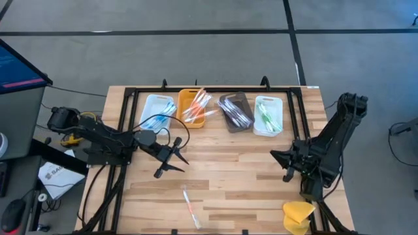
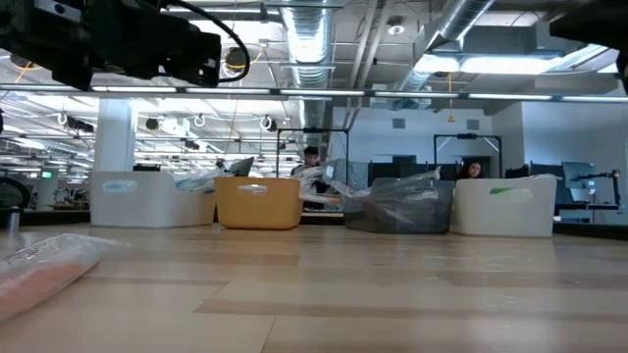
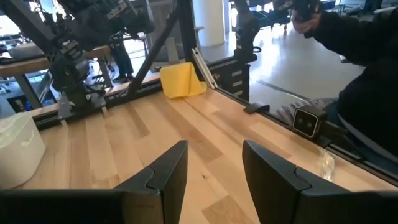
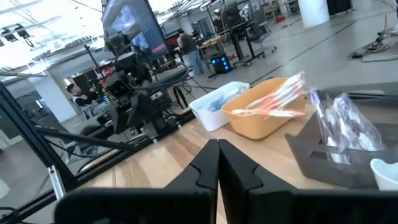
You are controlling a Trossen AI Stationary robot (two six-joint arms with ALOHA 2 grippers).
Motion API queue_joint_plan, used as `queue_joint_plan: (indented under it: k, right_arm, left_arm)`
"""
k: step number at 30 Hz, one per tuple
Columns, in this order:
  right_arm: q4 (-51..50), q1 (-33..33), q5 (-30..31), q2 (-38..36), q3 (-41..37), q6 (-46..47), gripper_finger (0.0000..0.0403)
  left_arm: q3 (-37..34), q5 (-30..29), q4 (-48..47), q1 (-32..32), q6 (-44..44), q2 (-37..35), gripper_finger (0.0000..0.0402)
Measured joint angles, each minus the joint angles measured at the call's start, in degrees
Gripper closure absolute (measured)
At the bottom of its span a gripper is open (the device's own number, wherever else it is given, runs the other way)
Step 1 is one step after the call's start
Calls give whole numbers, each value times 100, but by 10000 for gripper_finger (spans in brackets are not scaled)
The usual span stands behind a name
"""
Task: Pick & Place Toothbrushes
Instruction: Put the orange toothbrush into the yellow bin
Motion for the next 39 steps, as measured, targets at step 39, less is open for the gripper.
queue_joint_plan:
  k: [39]
  right_arm:
    - [7169,-3540,-7634,-2159,-930,-12332,403]
  left_arm:
    - [-11,24,-6,0,-192,-20,252]
